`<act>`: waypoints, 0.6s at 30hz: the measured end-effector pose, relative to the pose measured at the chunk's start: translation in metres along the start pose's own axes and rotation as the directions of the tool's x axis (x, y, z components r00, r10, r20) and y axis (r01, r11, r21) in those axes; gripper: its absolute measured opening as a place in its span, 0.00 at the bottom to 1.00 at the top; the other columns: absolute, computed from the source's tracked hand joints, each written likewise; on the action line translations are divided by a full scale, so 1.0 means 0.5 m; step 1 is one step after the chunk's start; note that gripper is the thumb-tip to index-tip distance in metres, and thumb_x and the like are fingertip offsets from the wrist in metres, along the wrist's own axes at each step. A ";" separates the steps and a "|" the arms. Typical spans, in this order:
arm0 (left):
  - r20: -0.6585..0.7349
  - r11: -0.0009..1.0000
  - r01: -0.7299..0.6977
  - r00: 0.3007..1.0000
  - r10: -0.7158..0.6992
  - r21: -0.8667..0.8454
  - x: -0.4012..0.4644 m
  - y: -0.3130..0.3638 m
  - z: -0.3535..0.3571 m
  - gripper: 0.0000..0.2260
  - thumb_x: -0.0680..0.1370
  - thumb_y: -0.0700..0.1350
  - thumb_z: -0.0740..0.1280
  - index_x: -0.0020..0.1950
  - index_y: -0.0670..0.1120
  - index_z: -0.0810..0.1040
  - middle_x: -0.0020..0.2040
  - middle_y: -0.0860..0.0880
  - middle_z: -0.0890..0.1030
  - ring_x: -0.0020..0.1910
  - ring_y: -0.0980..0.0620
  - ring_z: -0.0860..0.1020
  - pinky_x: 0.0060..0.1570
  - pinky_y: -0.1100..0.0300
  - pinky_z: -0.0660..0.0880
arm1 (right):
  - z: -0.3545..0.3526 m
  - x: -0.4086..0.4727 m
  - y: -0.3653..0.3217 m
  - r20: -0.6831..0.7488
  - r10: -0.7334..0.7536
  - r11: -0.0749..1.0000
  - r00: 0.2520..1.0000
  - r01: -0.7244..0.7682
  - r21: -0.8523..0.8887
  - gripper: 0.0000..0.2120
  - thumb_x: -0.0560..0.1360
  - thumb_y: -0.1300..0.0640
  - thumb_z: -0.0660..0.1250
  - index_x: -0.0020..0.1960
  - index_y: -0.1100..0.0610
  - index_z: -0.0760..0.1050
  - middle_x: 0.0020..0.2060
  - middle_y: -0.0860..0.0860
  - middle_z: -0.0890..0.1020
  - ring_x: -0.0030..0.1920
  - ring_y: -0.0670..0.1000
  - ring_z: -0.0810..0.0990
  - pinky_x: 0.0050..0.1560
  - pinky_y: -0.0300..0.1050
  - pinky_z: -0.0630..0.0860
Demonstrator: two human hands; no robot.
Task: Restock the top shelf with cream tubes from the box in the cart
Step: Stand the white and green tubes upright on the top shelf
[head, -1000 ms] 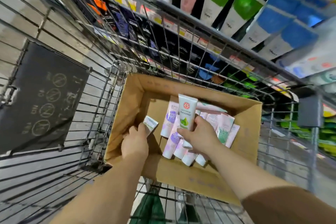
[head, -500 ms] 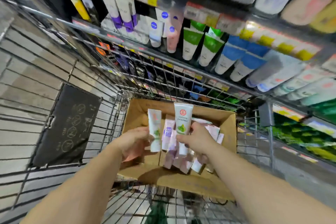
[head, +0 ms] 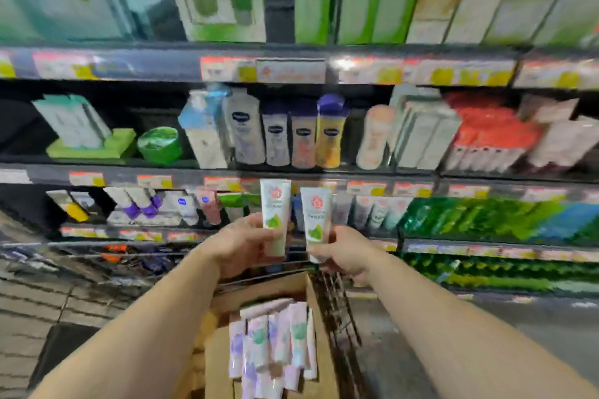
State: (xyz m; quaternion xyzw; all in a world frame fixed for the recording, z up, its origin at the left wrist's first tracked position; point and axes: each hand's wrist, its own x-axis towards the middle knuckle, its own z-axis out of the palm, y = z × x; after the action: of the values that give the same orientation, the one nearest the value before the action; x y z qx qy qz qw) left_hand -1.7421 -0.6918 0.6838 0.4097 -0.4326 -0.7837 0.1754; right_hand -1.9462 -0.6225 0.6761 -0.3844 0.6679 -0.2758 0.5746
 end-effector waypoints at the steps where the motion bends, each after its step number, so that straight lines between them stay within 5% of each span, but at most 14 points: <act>1: 0.020 1.000 -0.025 1.000 0.024 0.015 0.012 0.026 0.045 0.23 0.67 0.39 0.75 0.61 0.41 0.77 0.56 0.38 0.81 0.52 0.43 0.81 0.49 0.49 0.79 | -0.046 -0.024 -0.001 -0.027 -0.023 0.998 0.999 0.024 0.050 0.17 0.72 0.57 0.74 0.60 0.55 0.78 0.48 0.50 0.84 0.47 0.51 0.82 0.52 0.50 0.79; 8: 0.219 0.967 -0.212 0.959 0.178 0.144 0.112 0.116 0.504 0.18 0.67 0.38 0.72 0.55 0.44 0.76 0.44 0.44 0.80 0.42 0.50 0.81 0.45 0.55 0.79 | -0.444 -0.254 0.066 -0.242 -0.129 0.942 0.962 0.195 0.272 0.13 0.75 0.63 0.70 0.57 0.51 0.75 0.47 0.47 0.83 0.45 0.46 0.81 0.40 0.39 0.76; 13: 0.328 0.930 -0.294 0.921 0.213 0.222 0.201 0.114 0.909 0.16 0.70 0.39 0.76 0.55 0.41 0.77 0.50 0.42 0.80 0.46 0.48 0.81 0.44 0.57 0.80 | -0.772 -0.474 0.159 -0.431 -0.141 0.928 0.891 0.270 0.256 0.10 0.77 0.64 0.69 0.54 0.52 0.74 0.42 0.49 0.83 0.39 0.48 0.78 0.36 0.39 0.70; 18: 0.475 0.887 -0.371 0.854 0.210 0.274 0.261 0.118 1.232 0.17 0.71 0.39 0.74 0.59 0.43 0.78 0.55 0.42 0.84 0.50 0.46 0.83 0.54 0.47 0.78 | -1.021 -0.671 0.247 -0.617 -0.160 0.910 0.770 0.358 0.211 0.13 0.76 0.62 0.69 0.59 0.52 0.75 0.47 0.54 0.82 0.37 0.51 0.77 0.34 0.41 0.69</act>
State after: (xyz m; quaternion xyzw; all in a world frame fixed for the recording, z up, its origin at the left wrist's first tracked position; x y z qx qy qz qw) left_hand -2.3143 -0.4780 0.8469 0.1789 -0.6527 -0.7270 0.1161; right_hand -2.4555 -0.3130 0.8580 -0.2723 0.6987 -0.5616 0.3496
